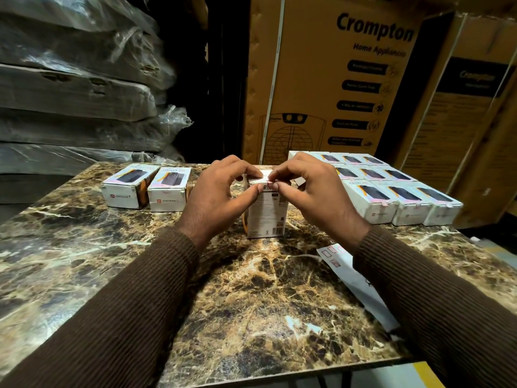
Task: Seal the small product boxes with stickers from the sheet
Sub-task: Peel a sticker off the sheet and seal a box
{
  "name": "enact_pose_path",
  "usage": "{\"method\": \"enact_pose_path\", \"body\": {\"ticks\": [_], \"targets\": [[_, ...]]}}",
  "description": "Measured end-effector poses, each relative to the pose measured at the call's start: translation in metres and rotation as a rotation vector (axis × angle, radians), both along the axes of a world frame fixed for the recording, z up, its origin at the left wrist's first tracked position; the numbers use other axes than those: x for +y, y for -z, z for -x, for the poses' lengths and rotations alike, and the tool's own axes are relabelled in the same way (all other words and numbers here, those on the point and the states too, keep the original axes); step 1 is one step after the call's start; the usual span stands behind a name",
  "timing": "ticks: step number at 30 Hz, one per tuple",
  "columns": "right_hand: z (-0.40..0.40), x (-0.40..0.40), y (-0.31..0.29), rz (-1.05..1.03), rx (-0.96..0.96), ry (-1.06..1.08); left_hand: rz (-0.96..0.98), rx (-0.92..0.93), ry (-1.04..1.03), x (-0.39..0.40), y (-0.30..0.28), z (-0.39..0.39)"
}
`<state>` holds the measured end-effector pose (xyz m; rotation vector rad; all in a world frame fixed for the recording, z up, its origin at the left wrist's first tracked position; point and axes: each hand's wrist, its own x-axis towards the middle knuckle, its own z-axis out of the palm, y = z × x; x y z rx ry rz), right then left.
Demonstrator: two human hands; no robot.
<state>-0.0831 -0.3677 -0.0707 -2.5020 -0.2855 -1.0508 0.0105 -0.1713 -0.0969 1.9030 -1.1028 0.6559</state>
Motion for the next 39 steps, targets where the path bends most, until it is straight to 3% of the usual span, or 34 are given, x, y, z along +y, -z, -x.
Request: {"method": "enact_pose_path", "body": {"ticks": [7,26,30,35,39], "targets": [[-0.001,0.007,0.0,0.045,-0.041,0.016,-0.001,-0.004,-0.011,0.0,-0.001,0.003],[0.025,-0.006,0.011,-0.174,-0.049,-0.056,0.049,-0.012,-0.095,0.0,0.008,0.027],[0.034,-0.009,0.027,-0.244,0.023,-0.012,0.098,0.036,-0.186,0.004,0.016,0.042],[0.036,-0.011,0.046,-0.351,0.266,0.005,-0.097,0.187,-0.205,0.009,0.037,0.046],[0.033,-0.004,0.046,-0.402,0.309,-0.047,-0.094,0.252,-0.174,0.004,0.038,0.044]]}}
